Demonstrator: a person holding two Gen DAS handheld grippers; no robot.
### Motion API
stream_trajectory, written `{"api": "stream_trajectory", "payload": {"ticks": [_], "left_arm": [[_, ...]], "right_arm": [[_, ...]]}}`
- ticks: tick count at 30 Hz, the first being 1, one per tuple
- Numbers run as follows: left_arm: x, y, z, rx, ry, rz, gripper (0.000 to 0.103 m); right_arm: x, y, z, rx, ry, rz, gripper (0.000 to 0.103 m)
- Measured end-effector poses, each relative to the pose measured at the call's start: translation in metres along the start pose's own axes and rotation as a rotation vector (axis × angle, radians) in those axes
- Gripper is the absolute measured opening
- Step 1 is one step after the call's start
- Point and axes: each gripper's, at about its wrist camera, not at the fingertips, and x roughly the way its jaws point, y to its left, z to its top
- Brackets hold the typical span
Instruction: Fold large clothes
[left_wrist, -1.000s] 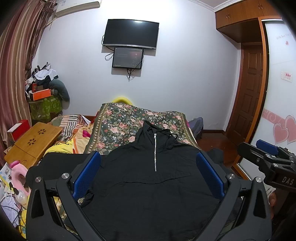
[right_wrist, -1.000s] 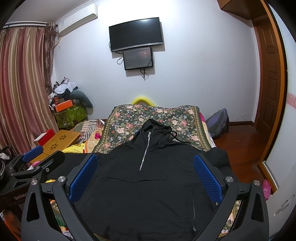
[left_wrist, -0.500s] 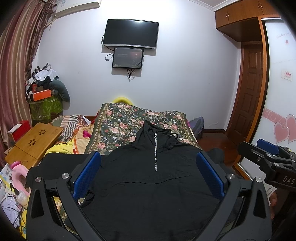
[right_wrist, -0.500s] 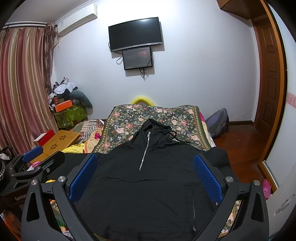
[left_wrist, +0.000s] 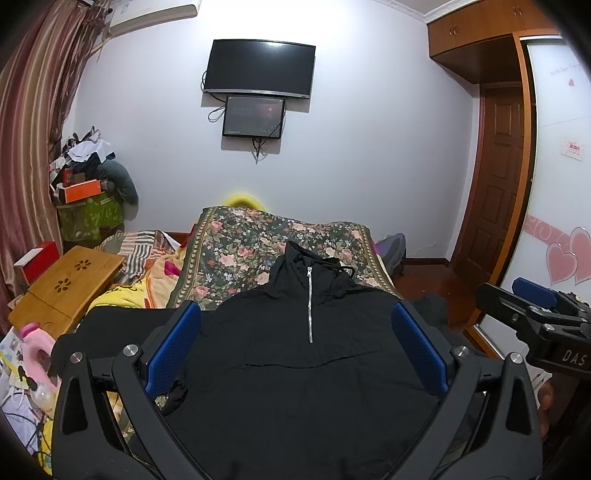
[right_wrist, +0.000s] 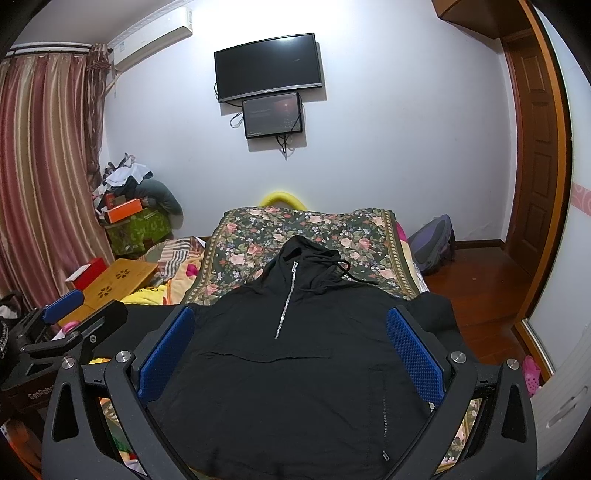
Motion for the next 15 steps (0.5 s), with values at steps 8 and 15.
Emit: {"api": "stream_trajectory", "payload": {"ticks": [8,15], "left_arm": [[0.007,0.008,0.005,-0.006,-0.001,0.006,0.103],[0.022,0.047,0.022,-0.038,-0.03,0.106,0.103]], "right_arm": [[0.009,0.002,0.004,-0.006,0.017,-0.012,0.103],[0.028,0.002,0.007,-0.016,0.032,-0.03,0.103]]}}
